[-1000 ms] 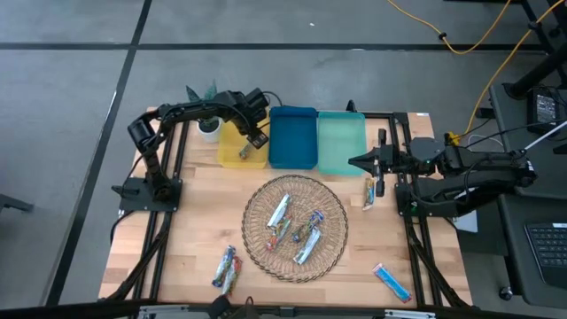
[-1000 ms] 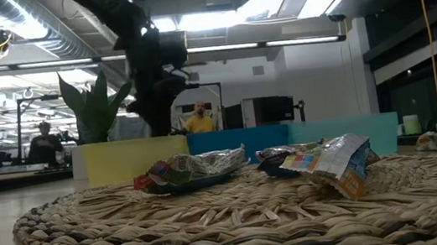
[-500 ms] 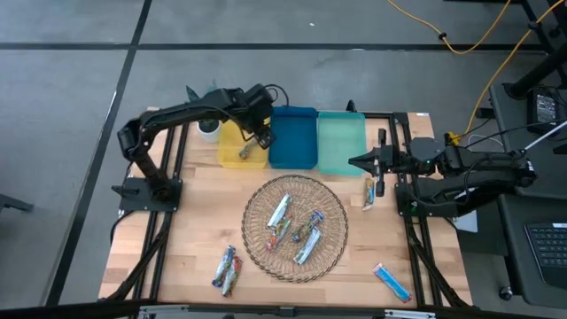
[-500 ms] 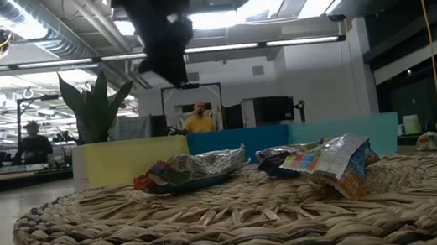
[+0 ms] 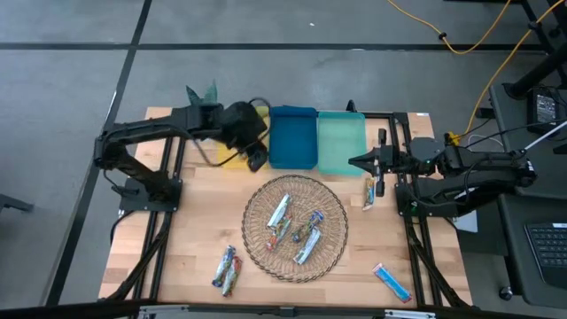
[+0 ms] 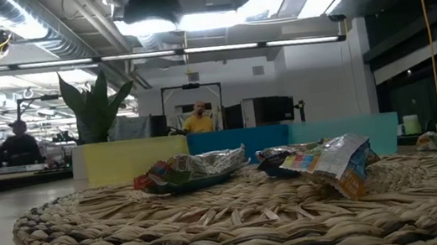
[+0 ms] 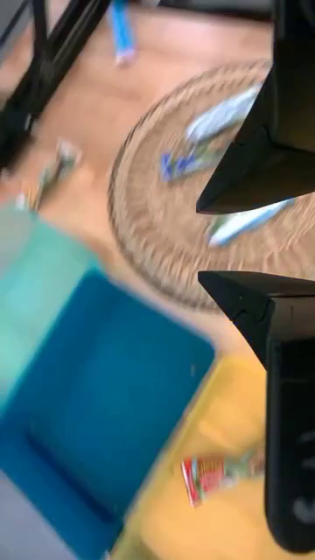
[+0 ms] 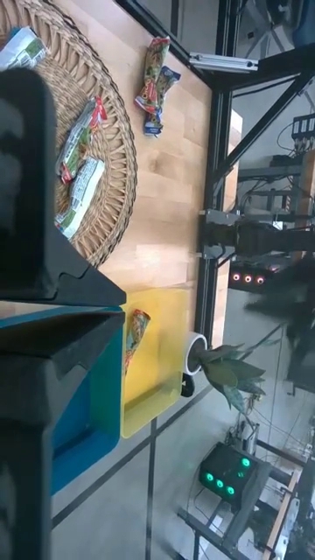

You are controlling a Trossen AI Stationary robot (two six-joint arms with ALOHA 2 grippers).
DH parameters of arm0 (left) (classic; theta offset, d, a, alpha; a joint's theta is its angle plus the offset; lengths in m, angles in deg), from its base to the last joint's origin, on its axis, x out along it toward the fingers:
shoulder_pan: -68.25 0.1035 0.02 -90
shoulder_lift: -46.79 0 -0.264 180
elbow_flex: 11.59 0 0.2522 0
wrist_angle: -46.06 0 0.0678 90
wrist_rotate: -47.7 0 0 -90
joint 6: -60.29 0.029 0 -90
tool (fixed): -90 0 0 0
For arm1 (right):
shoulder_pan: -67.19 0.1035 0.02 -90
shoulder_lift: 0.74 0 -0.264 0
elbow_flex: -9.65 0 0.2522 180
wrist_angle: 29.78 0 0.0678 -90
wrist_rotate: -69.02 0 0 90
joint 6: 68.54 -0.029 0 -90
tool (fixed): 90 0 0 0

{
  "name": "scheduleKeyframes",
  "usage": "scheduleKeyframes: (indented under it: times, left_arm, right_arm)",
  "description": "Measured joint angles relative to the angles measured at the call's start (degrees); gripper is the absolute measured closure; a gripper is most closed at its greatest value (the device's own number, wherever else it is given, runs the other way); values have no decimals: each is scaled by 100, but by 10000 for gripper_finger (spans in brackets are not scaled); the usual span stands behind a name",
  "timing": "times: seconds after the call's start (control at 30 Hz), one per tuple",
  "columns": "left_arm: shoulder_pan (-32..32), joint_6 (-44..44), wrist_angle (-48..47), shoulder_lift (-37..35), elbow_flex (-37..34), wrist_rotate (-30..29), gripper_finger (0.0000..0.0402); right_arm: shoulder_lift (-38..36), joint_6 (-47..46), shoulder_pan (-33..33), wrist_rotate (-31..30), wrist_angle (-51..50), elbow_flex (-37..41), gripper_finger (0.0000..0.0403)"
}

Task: Pick and place Granola Bars by type
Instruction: Put the blue granola bar into the blue bin

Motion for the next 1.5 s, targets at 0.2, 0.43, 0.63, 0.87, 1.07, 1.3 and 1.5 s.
scheduleKeyframes:
  times: [0.2,0.43,0.63,0.87,1.07,1.3,1.5]
  left_arm:
    - [-953,-483,0,-125,0,26,295]
    - [-2179,-1473,-5,-125,-75,-23,297]
    - [-3245,-2784,5,-94,-392,-420,293]
    - [-4395,-4628,152,35,-1129,-868,292]
    - [-5176,-5950,179,378,-1627,-895,292]
    - [-5733,-7215,592,841,-1988,-892,281]
    - [-5929,-7525,1041,1378,-2022,-851,228]
  right_arm:
    - [1,165,0,0,1,0,377]
    - [2,299,0,0,2,0,377]
    - [2,288,0,0,2,0,377]
    - [2,260,0,-2,4,0,377]
    - [2,260,0,-2,2,0,377]
    - [2,240,0,-2,0,0,377]
    - [2,91,0,-2,-9,0,377]
